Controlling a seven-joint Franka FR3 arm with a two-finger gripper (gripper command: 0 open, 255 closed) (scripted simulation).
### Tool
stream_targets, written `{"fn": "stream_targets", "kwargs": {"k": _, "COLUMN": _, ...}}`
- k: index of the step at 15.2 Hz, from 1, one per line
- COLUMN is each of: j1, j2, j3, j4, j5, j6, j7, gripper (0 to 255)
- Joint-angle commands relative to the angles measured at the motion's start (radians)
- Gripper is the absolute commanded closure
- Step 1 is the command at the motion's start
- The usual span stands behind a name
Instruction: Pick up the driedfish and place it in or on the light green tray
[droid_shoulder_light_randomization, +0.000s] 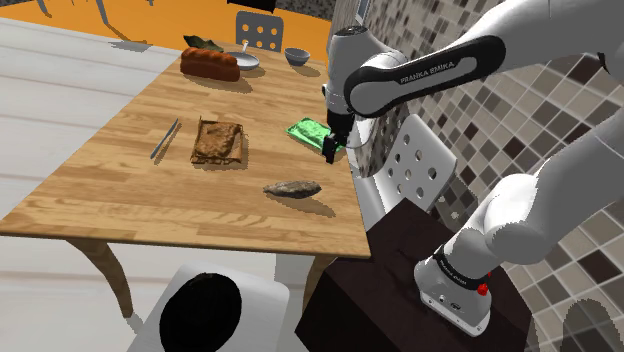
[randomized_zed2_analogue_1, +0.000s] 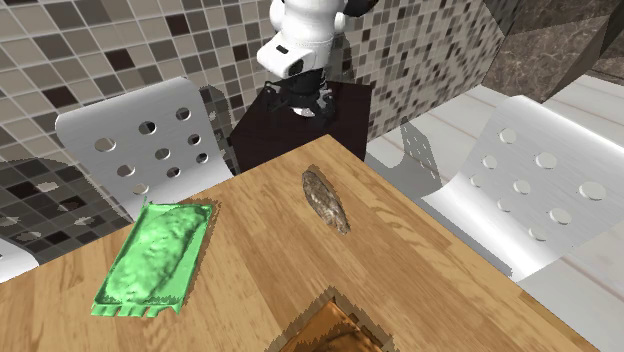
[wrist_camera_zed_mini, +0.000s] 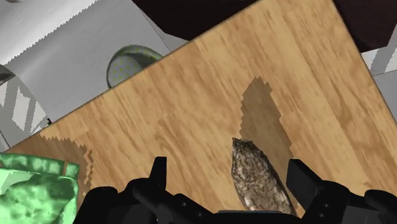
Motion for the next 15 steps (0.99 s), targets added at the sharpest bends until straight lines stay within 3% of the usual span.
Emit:
{"fn": "stream_targets", "kwargs": {"k": 1, "j1": 0.011, "j2": 0.082, "j3": 0.015, "j4": 0.026, "j5": -0.021, "j6": 0.045, "j7": -0.001, "gripper": 0}}
{"fn": "stream_targets", "kwargs": {"k": 12, "j1": 0.085, "j2": 0.491, "j3": 0.058, "j4": 0.233, "j5": -0.180, "j6": 0.182, "j7": -0.003, "gripper": 0}}
{"fn": "stream_targets", "kwargs": {"k": 15, "j1": 0.086, "j2": 0.514, "j3": 0.053, "j4": 0.230, "j5": -0.191, "j6": 0.206, "j7": 0.002, "gripper": 0}}
